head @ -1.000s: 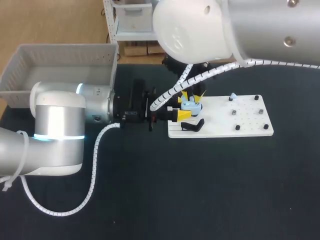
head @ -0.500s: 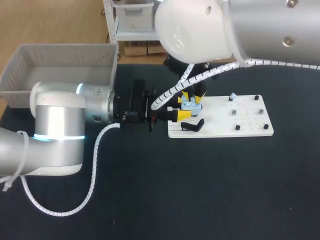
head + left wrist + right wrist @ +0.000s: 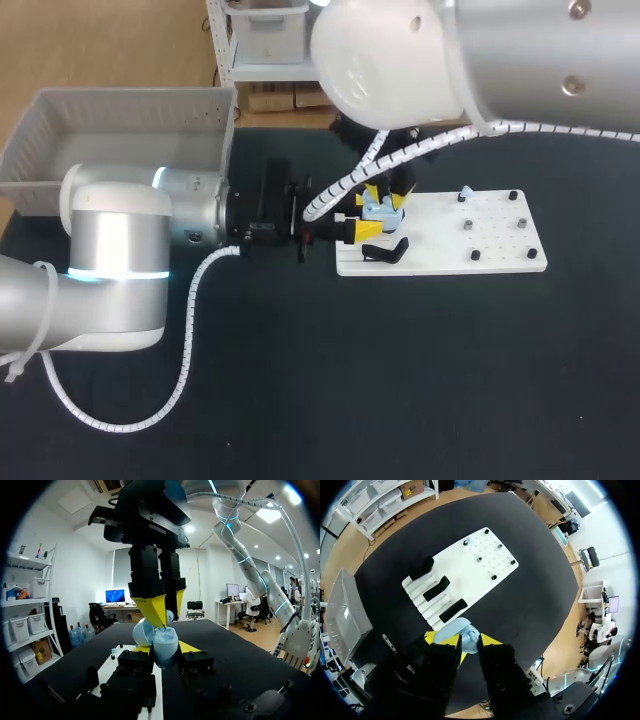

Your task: Pick up each earbud case from the left stands, insert the matching earbuds, close the lid, and place the case in the box.

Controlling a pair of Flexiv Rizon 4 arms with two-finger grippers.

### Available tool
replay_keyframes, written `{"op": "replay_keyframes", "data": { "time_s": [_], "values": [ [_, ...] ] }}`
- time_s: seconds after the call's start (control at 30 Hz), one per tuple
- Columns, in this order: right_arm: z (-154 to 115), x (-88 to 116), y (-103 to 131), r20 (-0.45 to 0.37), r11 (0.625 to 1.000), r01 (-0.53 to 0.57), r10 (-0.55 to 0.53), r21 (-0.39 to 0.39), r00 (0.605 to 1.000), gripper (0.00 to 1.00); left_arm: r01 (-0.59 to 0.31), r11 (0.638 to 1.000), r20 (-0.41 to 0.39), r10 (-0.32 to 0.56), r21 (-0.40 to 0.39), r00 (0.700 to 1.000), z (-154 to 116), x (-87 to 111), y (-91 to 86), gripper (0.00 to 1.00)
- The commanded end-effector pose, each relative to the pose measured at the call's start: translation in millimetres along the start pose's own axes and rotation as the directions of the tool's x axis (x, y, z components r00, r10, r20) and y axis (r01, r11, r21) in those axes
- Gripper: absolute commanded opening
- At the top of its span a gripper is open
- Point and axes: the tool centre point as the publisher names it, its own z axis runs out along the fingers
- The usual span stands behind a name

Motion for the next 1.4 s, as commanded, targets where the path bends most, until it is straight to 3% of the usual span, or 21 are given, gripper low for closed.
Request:
{"op": "replay_keyframes", "data": {
  "time_s": [0.03,0.3,0.43,0.53,0.63,0.93,1.2,1.4],
  "values": [
    [-3.9,0.8,-4.8,0.0,1.0,-0.006,0.006,-0.021,1.0,1.0,-0.003,1.0,0.002,0.003,-0.006,1.0,0.1,0.4,-1.3,0.0],
    [-38.3,9.0,-35.7,-0.027,0.986,-0.016,0.011,-0.164,1.0,1.0,-0.003,1.0,0.002,0.003,-0.006,1.0,0.1,0.4,-1.3,0.0],
    [-47.4,3.2,-49.9,0.012,0.965,0.047,-0.046,-0.258,0.999,0.95,-0.003,1.0,0.002,0.003,-0.006,1.0,0.1,0.4,-1.3,0.0],
    [-49.6,-7.8,-57.5,0.078,0.943,0.149,-0.131,-0.298,0.988,0.87,-0.003,1.0,0.002,0.003,-0.006,1.0,0.1,0.4,-1.3,0.0],
    [-50.8,-27.0,-61.6,0.121,0.926,0.183,-0.151,-0.329,0.981,0.71,-0.003,1.0,0.002,0.003,-0.006,1.0,0.1,0.4,-1.3,0.0],
    [-34.8,-97.1,-64.2,0.156,0.923,0.245,-0.206,-0.298,0.966,0.62,-0.003,1.0,0.002,0.003,-0.006,1.0,0.1,0.4,-1.3,0.0],
    [-6.2,-137.8,-55.2,0.146,0.908,0.338,-0.31,-0.248,0.94,0.59,-0.003,1.0,0.002,0.003,-0.006,1.0,0.1,0.4,-1.3,0.0],
    [23.3,-162.0,-49.5,0.113,0.9,0.366,-0.349,-0.235,0.93,0.49,-0.003,1.0,0.002,0.003,-0.006,1.0,0.1,0.4,-1.3,0.0]
  ]
}}
